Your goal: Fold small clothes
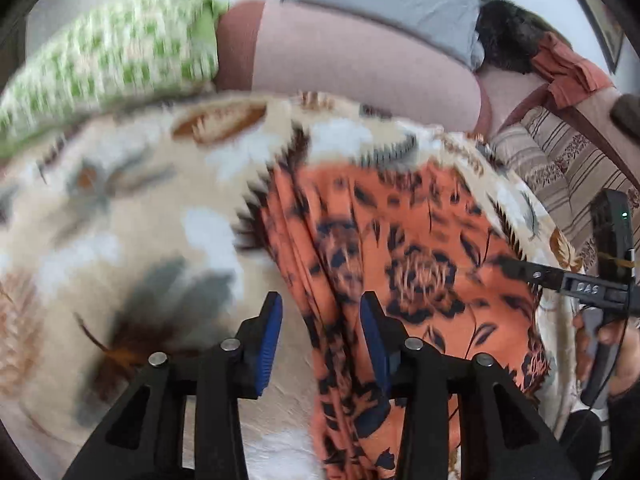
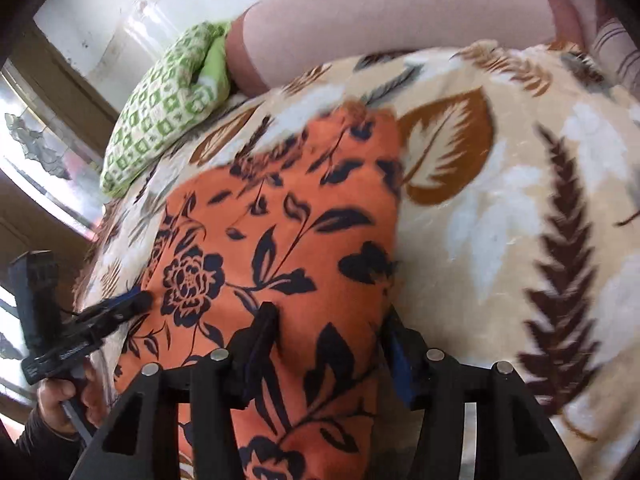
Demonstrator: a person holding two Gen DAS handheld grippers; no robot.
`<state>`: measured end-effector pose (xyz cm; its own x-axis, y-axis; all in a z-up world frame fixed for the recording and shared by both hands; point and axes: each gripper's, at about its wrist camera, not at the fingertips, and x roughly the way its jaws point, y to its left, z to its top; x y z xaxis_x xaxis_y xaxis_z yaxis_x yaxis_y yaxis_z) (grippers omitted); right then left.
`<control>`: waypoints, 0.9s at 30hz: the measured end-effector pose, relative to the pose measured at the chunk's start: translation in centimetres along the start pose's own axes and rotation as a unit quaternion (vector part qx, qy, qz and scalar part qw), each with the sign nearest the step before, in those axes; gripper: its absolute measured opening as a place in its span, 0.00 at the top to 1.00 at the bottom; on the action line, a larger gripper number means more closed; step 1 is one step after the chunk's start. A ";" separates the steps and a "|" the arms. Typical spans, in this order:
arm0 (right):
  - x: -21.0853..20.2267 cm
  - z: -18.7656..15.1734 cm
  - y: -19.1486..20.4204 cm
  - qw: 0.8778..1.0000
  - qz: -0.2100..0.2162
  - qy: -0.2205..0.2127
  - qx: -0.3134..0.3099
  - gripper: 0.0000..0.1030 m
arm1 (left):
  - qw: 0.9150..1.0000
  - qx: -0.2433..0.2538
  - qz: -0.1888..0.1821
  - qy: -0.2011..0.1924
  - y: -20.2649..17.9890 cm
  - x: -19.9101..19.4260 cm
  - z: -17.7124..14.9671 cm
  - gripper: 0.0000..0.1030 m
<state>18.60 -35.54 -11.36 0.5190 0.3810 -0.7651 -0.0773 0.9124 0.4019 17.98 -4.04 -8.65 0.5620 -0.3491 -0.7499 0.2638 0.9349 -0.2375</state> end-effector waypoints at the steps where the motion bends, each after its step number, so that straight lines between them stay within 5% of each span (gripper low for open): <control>1: -1.3 0.5 0.2 1.000 0.004 -0.021 -0.001 0.47 | 1.000 0.001 -0.002 -0.009 0.2 -0.3 0.7 0.60; 6: -3.3 2.8 2.9 0.994 0.100 -0.042 0.007 0.37 | 0.999 0.019 -0.031 -0.015 -0.7 1.0 3.6 0.60; 9: -1.1 3.0 2.7 0.988 0.148 -0.023 0.031 0.28 | 0.999 0.021 -0.032 0.031 -0.9 4.6 3.7 0.60; 12: 3.8 1.7 0.9 0.989 0.115 0.042 0.085 0.27 | 0.997 0.006 -0.003 0.072 0.2 7.3 2.5 0.63; 19: 0.5 4.9 2.5 0.985 0.158 -0.020 0.057 0.27 | 0.999 0.044 0.010 -0.001 -2.0 3.1 5.3 0.60; 23: 4.4 7.3 -0.2 0.973 0.195 0.002 0.125 0.22 | 0.993 0.038 0.062 0.093 -0.5 8.3 3.9 0.52; 25: 7.6 6.8 -2.0 0.963 0.195 0.048 0.178 0.22 | 0.996 -0.001 0.046 0.077 0.8 7.7 3.2 0.44; 27: 6.6 6.5 -1.9 0.961 0.210 0.018 0.181 0.22 | 0.997 -0.004 0.047 0.065 0.7 6.4 3.5 0.45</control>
<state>27.70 -35.74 -13.97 0.4766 0.7145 -0.5123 0.0323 0.5681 0.8223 24.52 -5.79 -11.42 0.4780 -0.2490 -0.8423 0.2088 0.9637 -0.1665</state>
